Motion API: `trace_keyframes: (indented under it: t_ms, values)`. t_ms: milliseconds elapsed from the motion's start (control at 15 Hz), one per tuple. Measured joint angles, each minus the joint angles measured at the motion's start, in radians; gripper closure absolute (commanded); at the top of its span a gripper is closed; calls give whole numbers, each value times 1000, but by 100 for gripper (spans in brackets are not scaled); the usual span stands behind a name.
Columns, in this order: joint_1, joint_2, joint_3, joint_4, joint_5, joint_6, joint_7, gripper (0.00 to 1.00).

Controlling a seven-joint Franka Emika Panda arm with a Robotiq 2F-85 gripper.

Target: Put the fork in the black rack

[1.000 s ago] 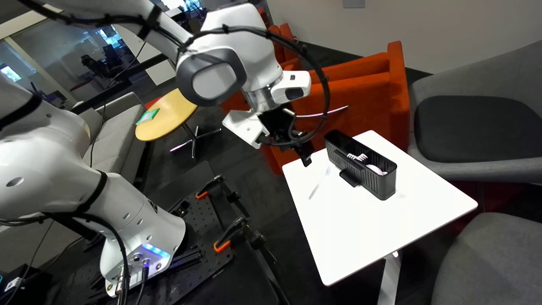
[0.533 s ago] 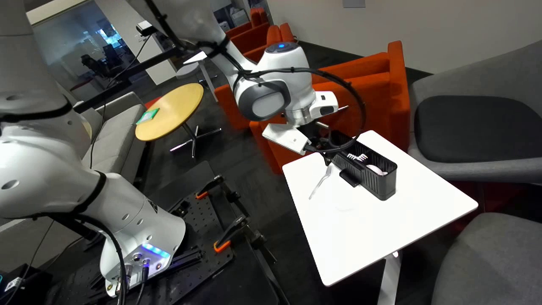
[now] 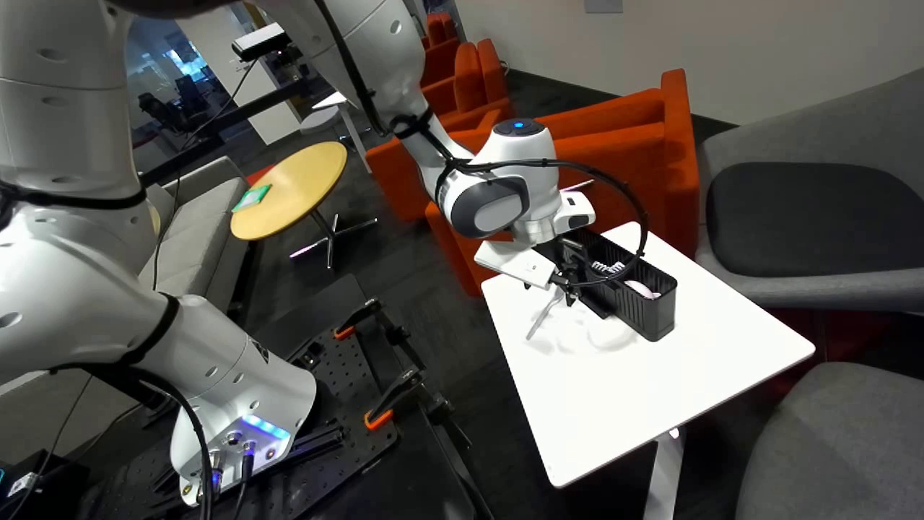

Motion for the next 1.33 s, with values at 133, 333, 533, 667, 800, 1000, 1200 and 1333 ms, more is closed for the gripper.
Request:
trace_keyframes:
  t_ms: [133,333,533,667,800,1000,1200,1333]
  values:
    - [-1,0,0,1,-2,0,0,0]
    - [-3,0,0,1,-6,0,0,0]
    - [10,6,-8,1,-44,14,19,0]
    - [39,16,-26,0,-77,40,53,0]
    - [74,30,-48,-1,-105,77,84,0]
    - [105,53,-65,-2,-128,124,112,0]
    - [112,78,-66,-1,-133,154,115,0]
    - [119,94,-72,-1,-133,181,116,27]
